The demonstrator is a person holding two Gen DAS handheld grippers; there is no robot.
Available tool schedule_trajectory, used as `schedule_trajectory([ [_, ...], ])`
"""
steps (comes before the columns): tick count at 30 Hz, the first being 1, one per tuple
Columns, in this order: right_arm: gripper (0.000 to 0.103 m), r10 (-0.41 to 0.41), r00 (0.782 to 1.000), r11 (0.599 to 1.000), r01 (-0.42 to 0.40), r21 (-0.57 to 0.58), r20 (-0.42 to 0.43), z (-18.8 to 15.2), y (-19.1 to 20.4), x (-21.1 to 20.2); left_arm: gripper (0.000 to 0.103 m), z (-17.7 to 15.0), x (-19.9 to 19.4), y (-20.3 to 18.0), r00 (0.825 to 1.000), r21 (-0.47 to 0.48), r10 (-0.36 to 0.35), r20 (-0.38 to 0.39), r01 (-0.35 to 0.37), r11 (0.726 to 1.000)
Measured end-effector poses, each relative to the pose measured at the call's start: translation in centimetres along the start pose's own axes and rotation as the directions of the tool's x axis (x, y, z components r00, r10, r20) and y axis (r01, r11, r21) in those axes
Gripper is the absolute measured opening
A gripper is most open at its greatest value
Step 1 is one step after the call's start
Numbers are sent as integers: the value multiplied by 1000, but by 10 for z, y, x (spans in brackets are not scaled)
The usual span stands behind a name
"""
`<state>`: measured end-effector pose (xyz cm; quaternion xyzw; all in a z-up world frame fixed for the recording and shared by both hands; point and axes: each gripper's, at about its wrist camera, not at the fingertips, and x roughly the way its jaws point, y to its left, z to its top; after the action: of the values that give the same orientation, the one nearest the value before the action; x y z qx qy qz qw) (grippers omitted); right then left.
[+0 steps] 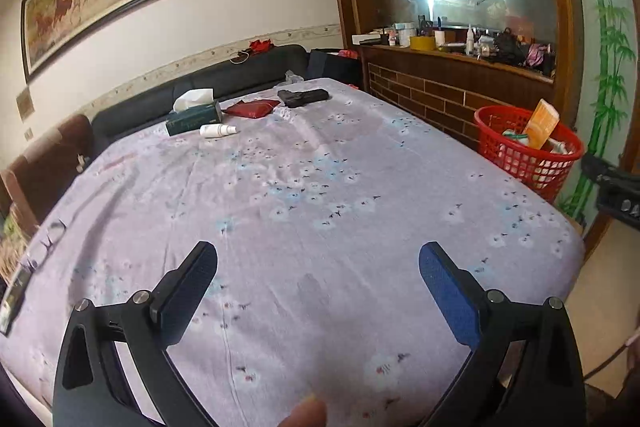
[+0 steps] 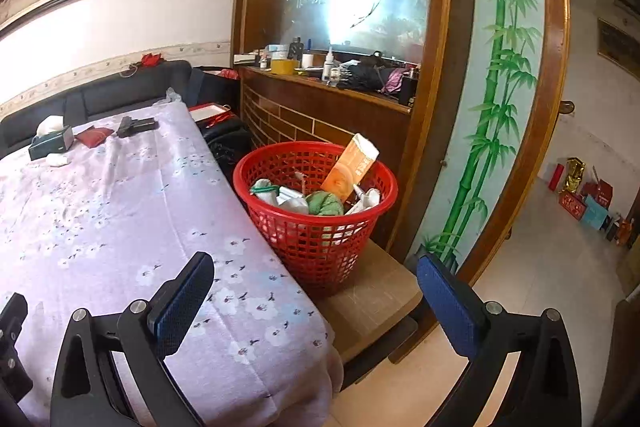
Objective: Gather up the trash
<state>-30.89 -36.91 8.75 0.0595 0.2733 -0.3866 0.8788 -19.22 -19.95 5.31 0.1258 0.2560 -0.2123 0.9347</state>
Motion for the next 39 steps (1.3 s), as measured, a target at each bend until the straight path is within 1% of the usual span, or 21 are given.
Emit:
schedule_trajectory([
  [1,103,0,1000,1000,0,-2,-2,0,0,0,100,-1,-2,2,1000,-7,3,11,-3,1000],
  [2,103,3,1000,1000,-3,-3,-4,-1,2,0,100,-2,-5,1,999,-6,24,25,-24,1000],
  [4,103,9,1000,1000,-9,-5,-9,-2,4,1,101,-3,-9,0,998,25,50,46,-51,998],
  [5,103,8,1000,1000,-8,-7,-9,-3,5,1,101,-3,-10,0,997,36,56,50,-58,998],
  [8,103,12,1000,1000,-12,-11,-8,-3,9,0,103,-4,-11,0,996,28,70,56,-72,997],
  [11,103,13,1000,1000,-13,-17,-5,-4,11,0,103,-4,-9,1,998,19,43,43,-43,999],
  [15,103,12,1000,1000,-13,-17,-8,-4,10,1,103,-5,-6,4,999,-9,29,27,-29,1000],
  [20,103,14,1000,1000,-15,-19,-10,-4,11,2,103,-7,-7,3,998,9,49,39,-49,999],
  [23,103,15,1000,1000,-16,-26,-9,-5,13,1,103,-7,-6,2,998,18,59,31,-60,998],
  [26,103,19,1000,999,-19,-32,-9,-6,16,1,103,-8,-5,3,999,15,47,20,-48,999],
  [29,103,21,1000,999,-21,-35,-9,-7,17,0,103,-9,-9,4,999,10,28,43,-29,1000],
  [33,103,25,1000,999,-25,-38,-8,-7,19,0,103,-9,-13,1,995,33,72,75,-75,997],
  [36,103,26,1000,999,-26,-40,-7,-7,19,-1,103,-9,-17,-1,988,42,112,109,-117,992],
  [39,103,27,1000,999,-27,-40,-7,-7,19,-1,103,-9,-18,-3,985,56,126,116,-133,990],
])
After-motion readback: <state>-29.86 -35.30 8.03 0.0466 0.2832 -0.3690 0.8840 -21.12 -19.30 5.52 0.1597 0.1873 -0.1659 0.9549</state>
